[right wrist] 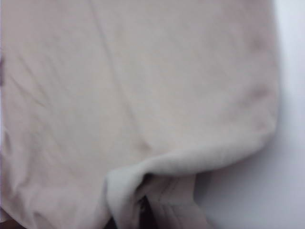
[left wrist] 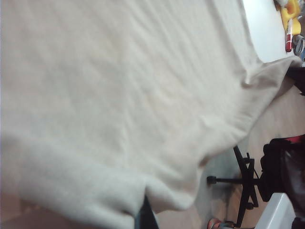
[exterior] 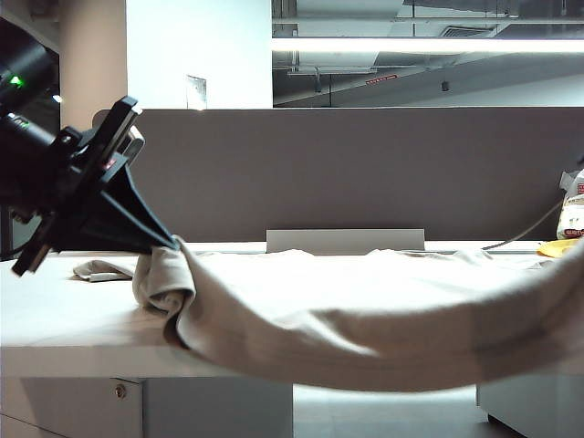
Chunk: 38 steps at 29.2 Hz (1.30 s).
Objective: Fold the bottom side of the T-shirt horizontally towards the center, about one-third of the way, then fold the sleeve back towards the center, creating a straight line along the edge of the T-shirt, and finally fold the bottom of the T-shirt up towards the top, creating a neat rectangle.
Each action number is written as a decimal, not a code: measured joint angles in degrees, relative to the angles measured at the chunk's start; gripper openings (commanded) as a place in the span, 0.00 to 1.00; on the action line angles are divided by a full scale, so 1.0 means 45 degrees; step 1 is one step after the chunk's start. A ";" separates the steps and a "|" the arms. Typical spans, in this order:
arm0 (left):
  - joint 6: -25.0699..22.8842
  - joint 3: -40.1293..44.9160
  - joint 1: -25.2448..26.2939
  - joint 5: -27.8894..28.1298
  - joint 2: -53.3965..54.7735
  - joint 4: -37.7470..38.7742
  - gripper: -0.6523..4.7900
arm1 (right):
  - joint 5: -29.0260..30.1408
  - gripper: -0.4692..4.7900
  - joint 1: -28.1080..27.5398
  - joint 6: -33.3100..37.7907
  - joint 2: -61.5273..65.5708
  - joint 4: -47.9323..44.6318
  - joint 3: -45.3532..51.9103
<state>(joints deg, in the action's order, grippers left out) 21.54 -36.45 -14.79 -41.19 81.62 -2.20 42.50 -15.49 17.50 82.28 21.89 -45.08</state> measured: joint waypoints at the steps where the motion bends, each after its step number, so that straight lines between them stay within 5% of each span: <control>1: 0.0000 -0.0126 0.0000 0.0015 0.0000 0.0073 0.11 | 0.0049 0.08 0.0000 0.0034 0.0000 -0.0019 -0.0141; 27: -0.1156 -0.1642 0.0024 0.4546 0.0010 -0.0335 0.11 | -0.0593 0.08 0.0112 0.1389 0.0962 -0.2540 -0.1146; 38: -0.1438 -0.3215 0.0024 0.5168 0.0646 -0.0243 0.11 | -0.0622 0.08 0.0461 0.1452 0.2205 -0.3249 -0.2011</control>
<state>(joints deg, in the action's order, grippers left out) 15.07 -50.92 -14.68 -17.93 84.53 -3.29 39.70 -13.41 24.03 92.20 7.27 -54.13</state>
